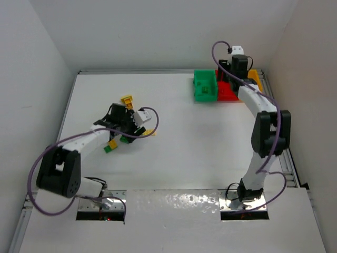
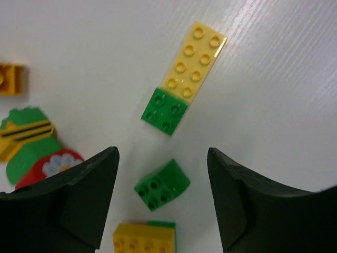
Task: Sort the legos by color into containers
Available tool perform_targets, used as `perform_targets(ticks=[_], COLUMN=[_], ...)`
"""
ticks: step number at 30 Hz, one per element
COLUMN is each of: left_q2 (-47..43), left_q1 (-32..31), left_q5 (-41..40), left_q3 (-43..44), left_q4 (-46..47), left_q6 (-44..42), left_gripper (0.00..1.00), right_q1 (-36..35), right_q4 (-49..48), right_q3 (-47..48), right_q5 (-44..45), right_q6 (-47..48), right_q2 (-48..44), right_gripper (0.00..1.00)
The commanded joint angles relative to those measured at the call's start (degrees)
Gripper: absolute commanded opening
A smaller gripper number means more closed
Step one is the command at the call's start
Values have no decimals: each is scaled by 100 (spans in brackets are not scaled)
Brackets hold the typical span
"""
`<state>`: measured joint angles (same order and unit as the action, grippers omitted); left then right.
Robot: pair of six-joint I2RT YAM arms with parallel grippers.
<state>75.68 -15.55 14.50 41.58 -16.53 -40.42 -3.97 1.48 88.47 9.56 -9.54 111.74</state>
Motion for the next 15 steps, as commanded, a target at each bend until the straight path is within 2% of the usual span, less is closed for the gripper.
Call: perform_targets(ticks=[1,4,6,9,13,15], left_q2=[798,1045,1142,1387,1713,1801], left_q1=[-80,-80,-71,-71,-71,-71], left_q5=[940,1125,1134,1204,1590,1670], left_q3=[665,878,887,1009,1396,1379], left_q4=[-497,-527,-552,-658,-1229,-1212], left_q6=[-1104,-1783,-2431,-2734,-3076,-3059], left_gripper=[65,73,75,75,72,64], right_q1=[-113,-131,-131,-148,-201,-210], right_q4=[-665,-588,-517,-420,-306,-323], right_q3=[-950,-1523,-1744,-2070,-2369,-2465], right_q5=[-1218,-1667,-1825,-2089,-2204,-2204], right_q6=[496,576,533,480,392,348], right_q2=[-1039,-1567,-1778,-2086,-2376,-2446], right_gripper=[65,65,65,65,64,64])
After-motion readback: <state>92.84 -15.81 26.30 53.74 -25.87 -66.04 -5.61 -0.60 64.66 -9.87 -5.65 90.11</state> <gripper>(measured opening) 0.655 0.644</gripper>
